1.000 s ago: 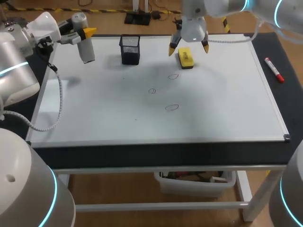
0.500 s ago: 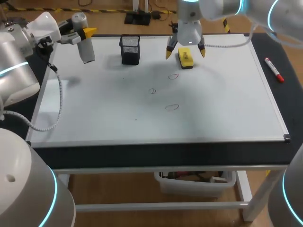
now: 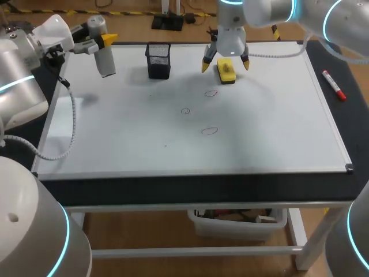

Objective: Pick up the inspection probe, press it on each red-marked spot on the whiteboard one by one, put down the probe, pick up the eraser, and wipe off all the red marks.

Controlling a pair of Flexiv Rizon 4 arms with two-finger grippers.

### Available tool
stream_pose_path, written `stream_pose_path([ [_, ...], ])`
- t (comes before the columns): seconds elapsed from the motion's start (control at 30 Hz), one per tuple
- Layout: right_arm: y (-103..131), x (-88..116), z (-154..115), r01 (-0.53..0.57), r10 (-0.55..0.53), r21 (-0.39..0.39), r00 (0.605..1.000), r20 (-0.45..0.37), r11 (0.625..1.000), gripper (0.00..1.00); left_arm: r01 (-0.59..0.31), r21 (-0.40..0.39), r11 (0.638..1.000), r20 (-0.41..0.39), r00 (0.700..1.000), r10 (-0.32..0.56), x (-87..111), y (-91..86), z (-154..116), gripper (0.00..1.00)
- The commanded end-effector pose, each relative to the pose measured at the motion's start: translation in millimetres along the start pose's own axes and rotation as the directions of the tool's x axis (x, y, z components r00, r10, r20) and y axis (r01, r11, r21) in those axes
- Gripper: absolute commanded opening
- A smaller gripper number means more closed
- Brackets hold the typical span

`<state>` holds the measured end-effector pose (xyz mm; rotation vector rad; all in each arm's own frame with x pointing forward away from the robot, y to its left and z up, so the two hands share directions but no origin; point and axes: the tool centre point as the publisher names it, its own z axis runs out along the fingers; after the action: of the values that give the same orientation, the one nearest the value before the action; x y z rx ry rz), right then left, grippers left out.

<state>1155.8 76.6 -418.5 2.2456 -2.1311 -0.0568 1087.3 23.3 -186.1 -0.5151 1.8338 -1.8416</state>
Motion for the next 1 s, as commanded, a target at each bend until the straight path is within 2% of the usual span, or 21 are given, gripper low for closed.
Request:
stream_pose_path([
  [0.03, -3, -1, 1, 0.007, -0.007, -0.006, 1.0, -0.001, 1.0, 1.0, -0.003, 0.006, 1.0, 0.005, 1.0, 0.003, 0.5, 0.7, 1, 0.0],
  [0.2, -3, -1, 3, 0.009, -0.009, -0.01, 1.0, -0.001, 1.0, 1.0, -0.003, 0.006, 1.0, 0.005, 1.0, 0.003, 0.5, 0.7, 1, 0.0],
  [0.23, -3, -1, 3, 0.01, -0.01, -0.011, 1.0, -0.002, 1.0, 0.92, -0.003, 0.006, 1.0, 0.005, 1.0, 0.003, 0.5, 0.7, 1, 0.0],
  [0.27, -4, -1, 3, 0.011, -0.011, -0.011, 1.0, -0.003, 1.0, 0.69, -0.003, 0.006, 1.0, 0.005, 1.0, 0.003, 0.5, 0.7, 1, 0.0],
  [0.33, -4, -1, 2, 0.013, -0.013, -0.011, 1.0, -0.003, 1.0, 0.43, -0.003, 0.006, 1.0, 0.005, 1.0, 0.003, 0.5, 0.7, 1, 0.0],
  [0.4, -4, -1, 2, 0.017, -0.017, -0.013, 1.0, -0.005, 1.0, 0.22, -0.003, 0.006, 1.0, 0.005, 1.0, 0.003, 0.5, 0.7, 1, 0.0],
  [0.43, -4, 0, 2, 0.018, -0.018, -0.015, 1.0, -0.006, 1.0, 0.07, -0.003, 0.006, 1.0, 0.005, 1.0, 0.003, 0.5, 0.7, 1, 0.0],
  [0.47, -4, 1, 3, 0.019, -0.019, -0.017, 1.0, -0.008, 1.0, 0.0, -0.003, 0.006, 1.0, 0.005, 1.0, 0.003, 0.5, 0.7, 1, 0.0],
  [0.8, 2, 11, -13, 0.008, -0.008, -0.007, 1.0, -0.014, 1.0, 0.0, -0.003, 0.006, 1.0, 0.005, 1.0, 0.003, 0.5, 0.7, 1, 0.0],
  [1.0, 13, 28, -26, 0.016, -0.016, 0.003, 1.0, 0.002, 1.0, 0.0, -0.003, 0.006, 1.0, 0.005, 1.0, 0.003, 0.5, 0.7, 1, 0.0],
])
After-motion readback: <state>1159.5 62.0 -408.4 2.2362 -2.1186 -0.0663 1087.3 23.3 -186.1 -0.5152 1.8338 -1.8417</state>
